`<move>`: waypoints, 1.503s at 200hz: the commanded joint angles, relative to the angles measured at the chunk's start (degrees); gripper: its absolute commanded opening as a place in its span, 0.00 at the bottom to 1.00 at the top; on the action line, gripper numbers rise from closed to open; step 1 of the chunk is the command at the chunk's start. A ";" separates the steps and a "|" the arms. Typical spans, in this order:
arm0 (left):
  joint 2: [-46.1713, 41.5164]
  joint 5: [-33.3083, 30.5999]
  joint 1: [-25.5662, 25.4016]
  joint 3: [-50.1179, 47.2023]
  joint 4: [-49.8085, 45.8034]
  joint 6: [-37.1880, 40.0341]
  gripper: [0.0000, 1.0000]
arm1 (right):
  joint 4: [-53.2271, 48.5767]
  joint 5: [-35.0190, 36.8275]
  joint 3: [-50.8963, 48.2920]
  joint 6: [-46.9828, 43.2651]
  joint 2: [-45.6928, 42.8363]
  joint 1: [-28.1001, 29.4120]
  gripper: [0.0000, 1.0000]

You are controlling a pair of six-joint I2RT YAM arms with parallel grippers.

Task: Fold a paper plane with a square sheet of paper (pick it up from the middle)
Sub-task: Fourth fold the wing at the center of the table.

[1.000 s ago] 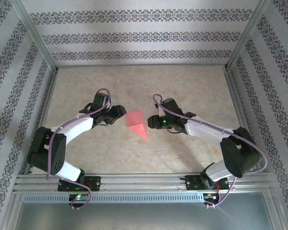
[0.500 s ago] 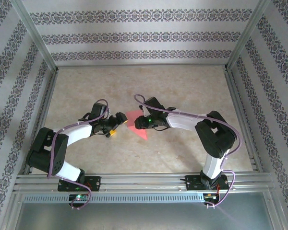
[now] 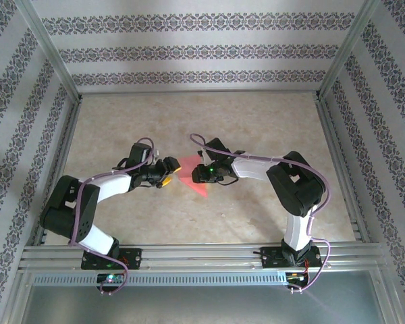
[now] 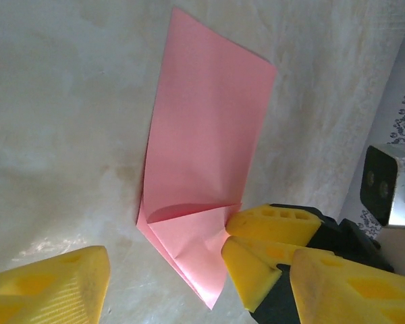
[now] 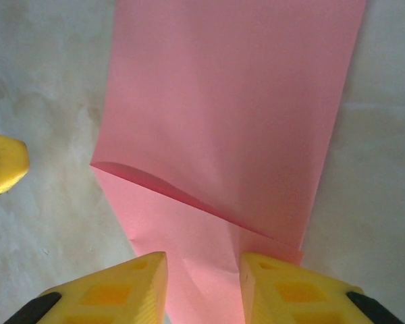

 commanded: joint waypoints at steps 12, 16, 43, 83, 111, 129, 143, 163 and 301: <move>3.05 2.59 -1.60 1.07 3.56 -2.40 0.65 | 0.38 -1.56 -0.38 1.40 0.95 -1.19 0.34; 3.39 2.70 -1.74 1.21 3.65 -2.67 0.64 | 0.52 -1.62 -0.45 1.54 1.00 -1.29 0.34; 5.65 3.29 -2.45 2.36 3.93 -4.38 0.53 | 0.68 -2.14 -1.02 2.00 1.37 -1.86 0.33; 8.53 3.73 -3.26 3.94 3.79 -5.77 0.39 | 0.89 -2.54 -1.38 2.11 1.72 -2.08 0.33; 9.68 3.78 -3.42 4.52 3.51 -5.99 0.34 | 0.83 -2.59 -1.47 2.11 1.83 -2.17 0.33; 10.12 3.72 -3.53 4.95 3.04 -5.78 0.32 | 0.85 -2.67 -1.48 2.11 1.88 -2.20 0.33; 10.40 3.85 -3.56 5.32 2.96 -5.55 0.30 | 0.85 -2.76 -1.49 2.11 1.95 -2.22 0.32; 10.70 4.11 -3.65 5.79 2.81 -4.58 0.28 | 0.90 -2.85 -1.56 2.11 2.05 -2.24 0.32; 13.55 6.28 -3.73 8.83 -1.86 3.32 0.14 | 1.88 -4.08 -1.18 2.32 -0.32 -3.04 0.34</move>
